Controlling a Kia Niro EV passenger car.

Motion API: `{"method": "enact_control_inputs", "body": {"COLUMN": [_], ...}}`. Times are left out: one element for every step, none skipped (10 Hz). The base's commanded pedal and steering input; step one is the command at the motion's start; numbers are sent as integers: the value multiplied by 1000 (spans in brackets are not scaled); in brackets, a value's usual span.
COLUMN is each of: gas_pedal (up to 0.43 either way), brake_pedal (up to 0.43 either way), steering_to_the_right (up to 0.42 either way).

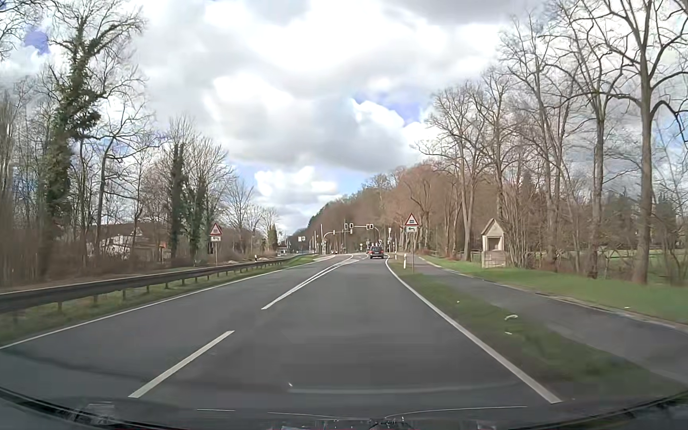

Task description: Follow the waypoints while adhering to traffic rules and regulations

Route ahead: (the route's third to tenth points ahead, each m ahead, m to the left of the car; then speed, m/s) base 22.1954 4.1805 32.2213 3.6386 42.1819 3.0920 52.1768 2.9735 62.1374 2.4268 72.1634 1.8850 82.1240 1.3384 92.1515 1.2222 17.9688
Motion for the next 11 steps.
{"method": "enact_control_inputs", "body": {"gas_pedal": [0,0,0,0,0,0,0,0,0,0,0], "brake_pedal": [177,226,250,262,268,280,280,280,274,280,280], "steering_to_the_right": [5,6,6,6,6,6,5,4,4,4,4]}}
